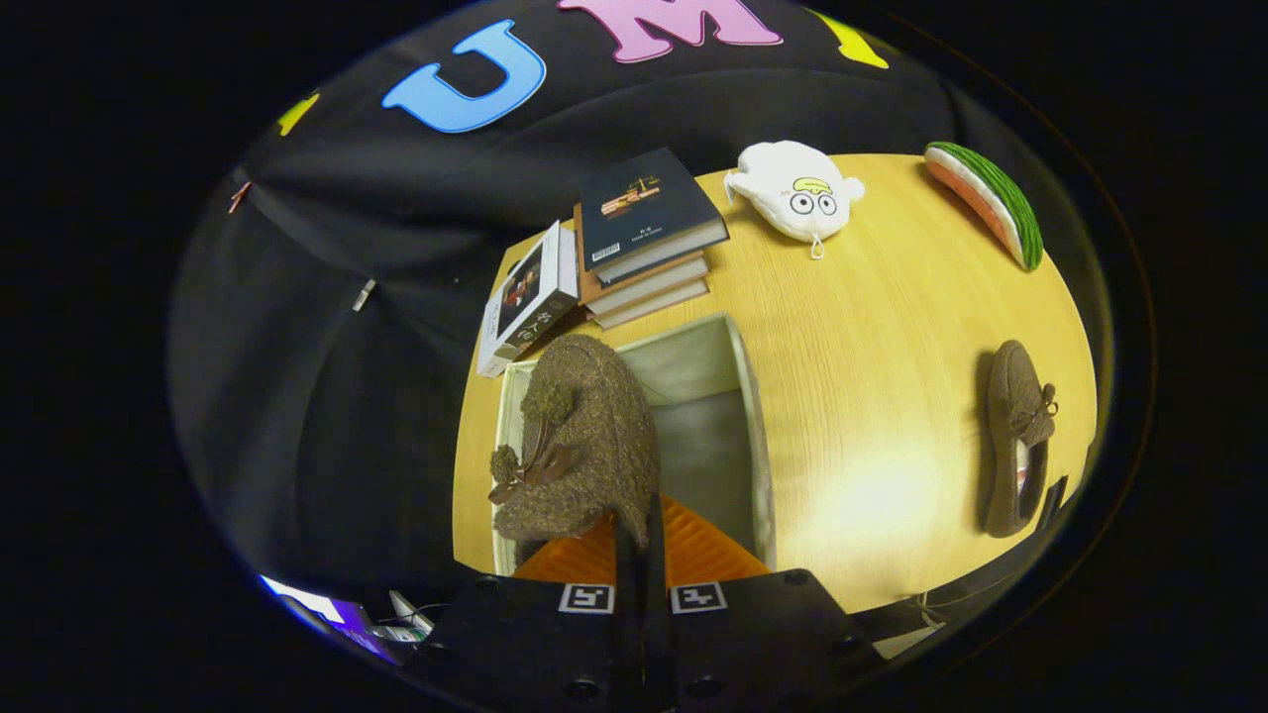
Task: Open the storage box then place both shoes into the box .Put the left shoe in first, then the right shoe, with the right side of both shoes facing outward in a uniform manner.
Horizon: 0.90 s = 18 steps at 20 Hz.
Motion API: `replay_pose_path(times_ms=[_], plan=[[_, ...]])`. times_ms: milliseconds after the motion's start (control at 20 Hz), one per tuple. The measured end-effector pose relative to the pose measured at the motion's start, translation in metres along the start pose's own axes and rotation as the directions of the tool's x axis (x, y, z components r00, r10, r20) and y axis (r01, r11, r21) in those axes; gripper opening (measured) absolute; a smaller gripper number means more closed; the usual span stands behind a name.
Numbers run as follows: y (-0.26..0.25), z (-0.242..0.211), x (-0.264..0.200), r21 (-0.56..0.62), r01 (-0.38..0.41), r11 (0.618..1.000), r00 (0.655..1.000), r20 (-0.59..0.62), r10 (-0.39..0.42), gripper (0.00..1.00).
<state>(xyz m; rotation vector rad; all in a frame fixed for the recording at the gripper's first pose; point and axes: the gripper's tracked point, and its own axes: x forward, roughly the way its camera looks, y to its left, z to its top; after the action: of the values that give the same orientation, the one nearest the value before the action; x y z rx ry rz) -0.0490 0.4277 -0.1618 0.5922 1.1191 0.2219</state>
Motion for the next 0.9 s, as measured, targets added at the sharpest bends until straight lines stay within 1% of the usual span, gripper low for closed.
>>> replay_pose_path(times_ms=[150, 300, 450, 550, 600, 650, 750, 800, 850, 900], plan=[[0.007, -0.016, 0.025, 0.009, 0.056, 0.998, 0.998, -0.035, -0.056, 0.06], [0.022, -0.036, 0.041, 0.074, 0.064, 0.995, 0.995, -0.078, -0.058, 0.06], [0.026, -0.042, 0.052, 0.089, 0.084, 0.992, 0.994, -0.079, -0.077, 0.06], [0.026, -0.047, 0.057, 0.087, 0.083, 0.993, 0.993, -0.090, -0.075, 0.06], [0.029, -0.049, 0.058, 0.088, 0.070, 0.994, 0.993, -0.100, -0.061, 0.07], [0.034, -0.050, 0.059, 0.100, 0.042, 0.994, 0.993, -0.110, -0.031, 0.07], [0.043, -0.051, 0.063, 0.114, -0.005, 0.993, 0.993, -0.120, 0.018, 0.19], [0.053, -0.050, 0.059, 0.120, -0.045, 0.992, 0.991, -0.120, 0.059, 0.37], [0.066, -0.050, 0.058, 0.122, -0.095, 0.988, 0.986, -0.125, 0.110, 0.52], [0.070, -0.051, 0.055, 0.098, -0.105, 0.990, 0.983, -0.138, 0.118, 0.67]])
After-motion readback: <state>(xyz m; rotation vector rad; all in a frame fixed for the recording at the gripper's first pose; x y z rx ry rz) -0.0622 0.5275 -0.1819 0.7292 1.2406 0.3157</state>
